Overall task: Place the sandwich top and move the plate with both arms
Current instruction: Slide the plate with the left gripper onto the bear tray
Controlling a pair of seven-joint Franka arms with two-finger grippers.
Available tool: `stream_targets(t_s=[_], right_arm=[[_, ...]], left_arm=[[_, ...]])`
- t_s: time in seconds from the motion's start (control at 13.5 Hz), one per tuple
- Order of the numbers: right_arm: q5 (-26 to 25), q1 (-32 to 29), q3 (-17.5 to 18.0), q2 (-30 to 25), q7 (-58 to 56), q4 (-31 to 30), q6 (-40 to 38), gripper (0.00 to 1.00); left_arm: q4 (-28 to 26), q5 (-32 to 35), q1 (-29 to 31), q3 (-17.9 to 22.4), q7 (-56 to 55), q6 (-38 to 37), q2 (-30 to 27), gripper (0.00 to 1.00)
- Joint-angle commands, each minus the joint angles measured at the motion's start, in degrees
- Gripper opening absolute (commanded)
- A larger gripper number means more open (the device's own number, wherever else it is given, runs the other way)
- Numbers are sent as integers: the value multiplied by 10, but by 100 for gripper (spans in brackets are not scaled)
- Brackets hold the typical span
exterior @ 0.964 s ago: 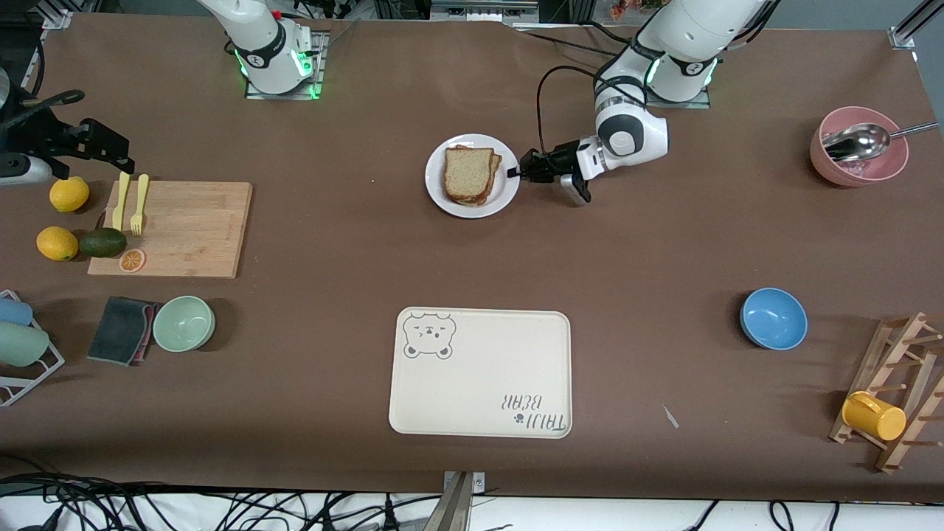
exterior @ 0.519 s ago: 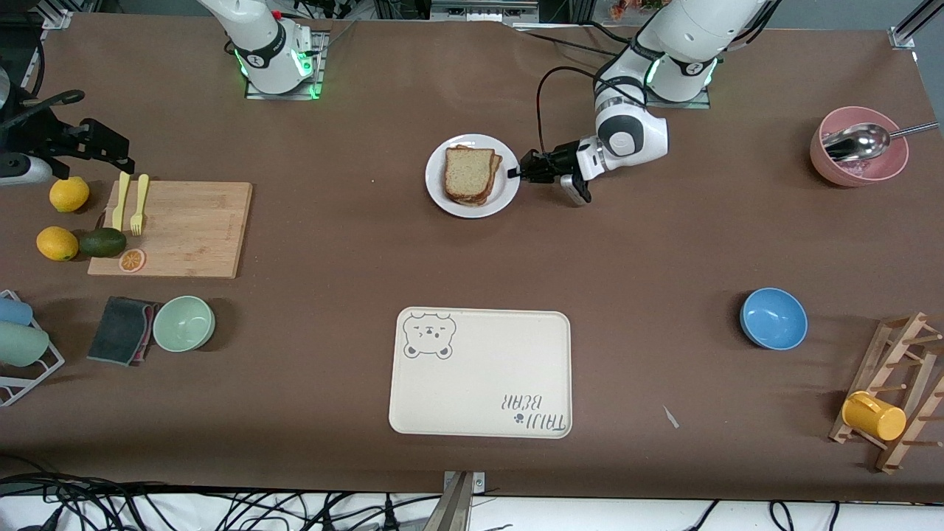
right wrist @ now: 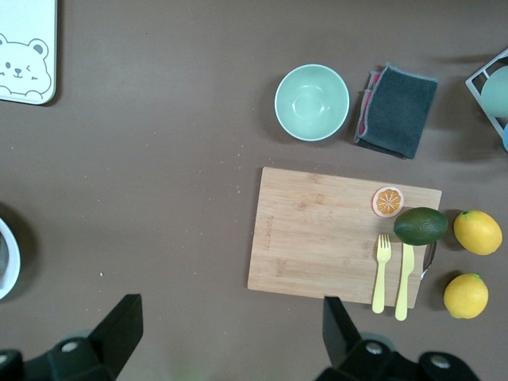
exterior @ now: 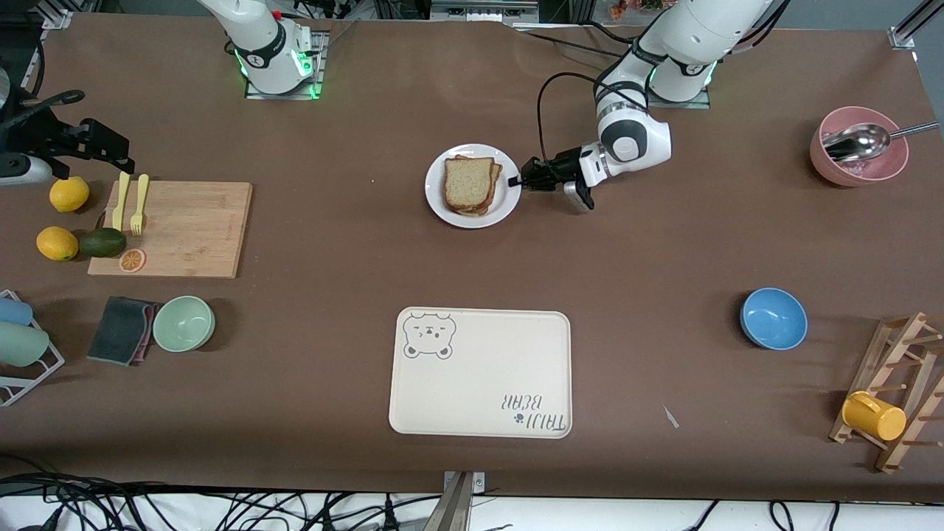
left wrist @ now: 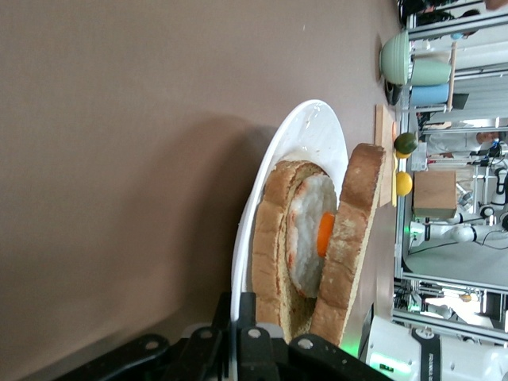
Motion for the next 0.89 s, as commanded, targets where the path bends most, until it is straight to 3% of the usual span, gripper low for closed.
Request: stream_targets(t_s=[0.0, 0.45, 0.82], right_arm=[[-2, -8, 8, 1, 7, 8, -7, 100], [-2, -8, 8, 1, 7, 8, -7, 100], [-1, -8, 8, 1, 8, 8, -8, 100]], left_arm=[[28, -23, 3, -4, -24, 7, -2, 0], [116, -11, 3, 1, -100, 73, 22, 0], [197, 91, 3, 40, -235, 75, 43, 0]])
